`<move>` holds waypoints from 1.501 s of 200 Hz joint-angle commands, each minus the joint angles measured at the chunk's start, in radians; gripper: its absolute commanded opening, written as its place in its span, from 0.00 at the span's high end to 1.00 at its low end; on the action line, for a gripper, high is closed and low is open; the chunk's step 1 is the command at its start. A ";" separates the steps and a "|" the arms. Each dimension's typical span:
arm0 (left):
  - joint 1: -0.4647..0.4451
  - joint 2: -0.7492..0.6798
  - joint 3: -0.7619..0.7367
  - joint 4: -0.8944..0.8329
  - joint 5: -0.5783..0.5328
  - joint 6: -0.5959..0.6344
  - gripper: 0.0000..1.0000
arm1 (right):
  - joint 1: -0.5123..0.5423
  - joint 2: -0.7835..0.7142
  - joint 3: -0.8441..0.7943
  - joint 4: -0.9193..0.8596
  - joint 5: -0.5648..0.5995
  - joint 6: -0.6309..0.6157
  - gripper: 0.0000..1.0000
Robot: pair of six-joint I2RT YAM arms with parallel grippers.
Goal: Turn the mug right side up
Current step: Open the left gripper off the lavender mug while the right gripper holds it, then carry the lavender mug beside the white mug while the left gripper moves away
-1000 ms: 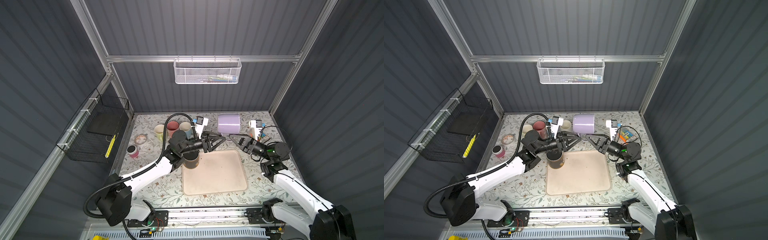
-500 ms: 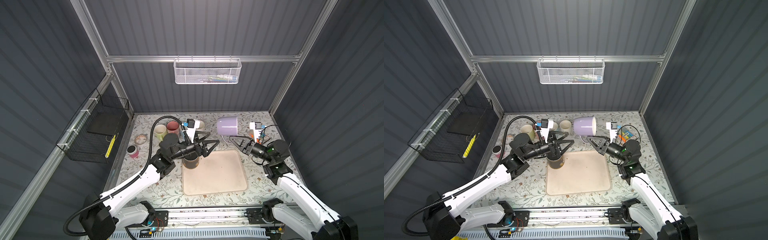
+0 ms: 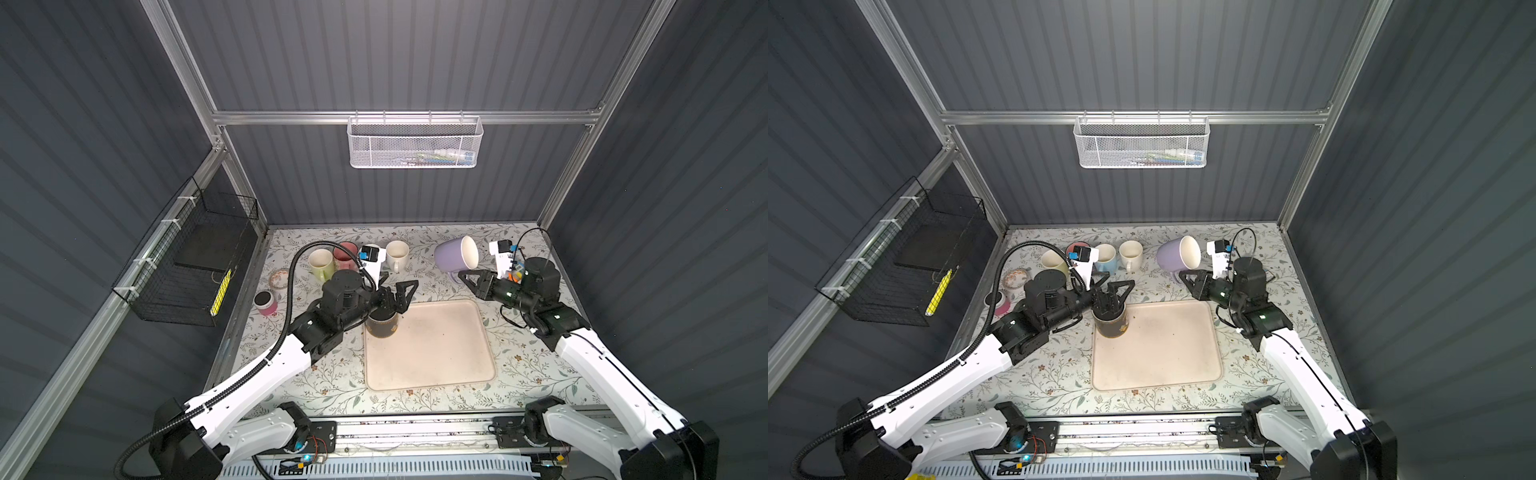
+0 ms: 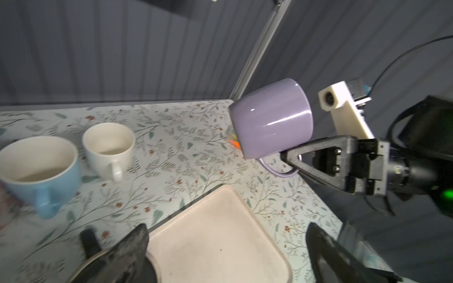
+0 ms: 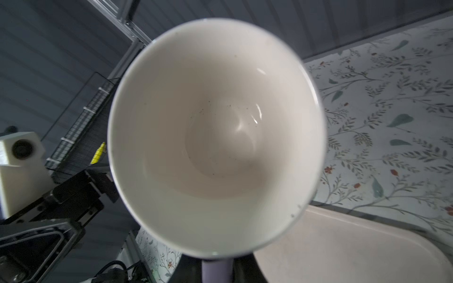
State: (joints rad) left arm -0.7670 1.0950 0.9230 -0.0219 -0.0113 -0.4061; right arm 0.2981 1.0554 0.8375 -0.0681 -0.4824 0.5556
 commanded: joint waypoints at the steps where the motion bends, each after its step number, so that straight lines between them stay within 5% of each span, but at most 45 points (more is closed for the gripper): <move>1: -0.006 -0.020 0.046 -0.151 -0.182 0.015 0.00 | 0.027 0.048 0.100 -0.075 0.132 -0.073 1.00; 77: -0.006 -0.028 0.059 -0.361 -0.424 -0.020 0.00 | 0.074 0.362 0.331 -0.259 0.322 -0.145 1.00; 300: -0.005 -0.059 0.036 -0.472 -0.526 0.049 0.00 | 0.173 0.977 0.928 -0.423 0.601 -0.254 1.00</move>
State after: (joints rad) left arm -0.7670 1.0401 0.9611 -0.4789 -0.5137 -0.3824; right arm 0.4637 2.0148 1.7050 -0.5148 0.0566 0.3058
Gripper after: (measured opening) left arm 0.997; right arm 0.166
